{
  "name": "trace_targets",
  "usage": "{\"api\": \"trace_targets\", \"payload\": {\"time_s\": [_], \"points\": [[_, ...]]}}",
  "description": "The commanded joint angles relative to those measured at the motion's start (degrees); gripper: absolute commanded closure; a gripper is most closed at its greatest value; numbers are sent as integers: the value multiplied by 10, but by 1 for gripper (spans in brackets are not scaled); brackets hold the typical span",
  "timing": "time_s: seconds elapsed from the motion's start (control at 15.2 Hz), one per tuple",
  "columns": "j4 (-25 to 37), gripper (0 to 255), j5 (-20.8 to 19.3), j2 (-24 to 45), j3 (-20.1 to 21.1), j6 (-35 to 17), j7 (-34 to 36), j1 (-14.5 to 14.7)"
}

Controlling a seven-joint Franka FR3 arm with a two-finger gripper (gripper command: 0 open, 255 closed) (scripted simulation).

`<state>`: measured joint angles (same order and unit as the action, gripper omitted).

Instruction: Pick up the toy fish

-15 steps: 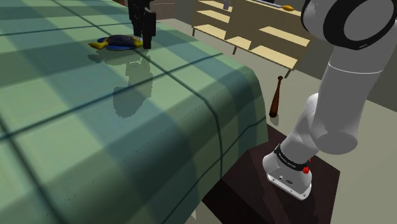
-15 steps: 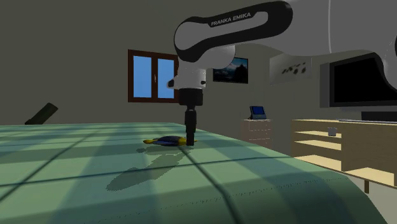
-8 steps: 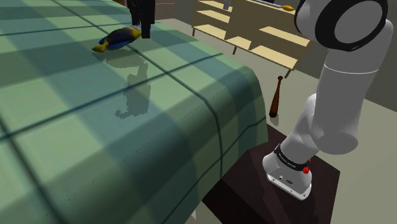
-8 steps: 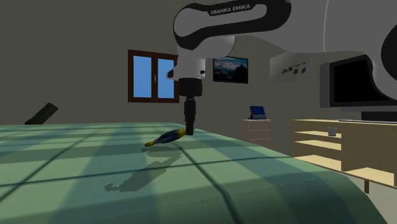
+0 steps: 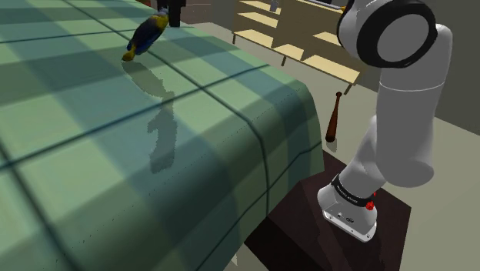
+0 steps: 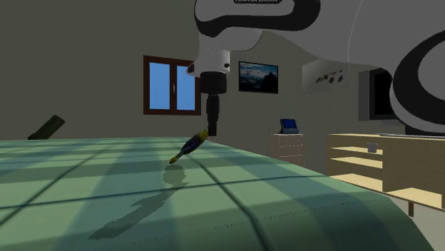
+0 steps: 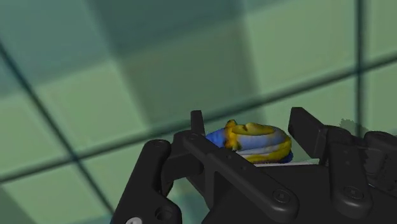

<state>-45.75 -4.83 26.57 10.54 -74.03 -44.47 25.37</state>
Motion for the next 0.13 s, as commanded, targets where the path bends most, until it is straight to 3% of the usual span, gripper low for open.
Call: {"api": "trace_targets", "payload": {"time_s": [0.0,0.07], "points": [[33,255,-2,12,-1,21,0,3],[33,255,-2,12,-1,21,0,3]]}}
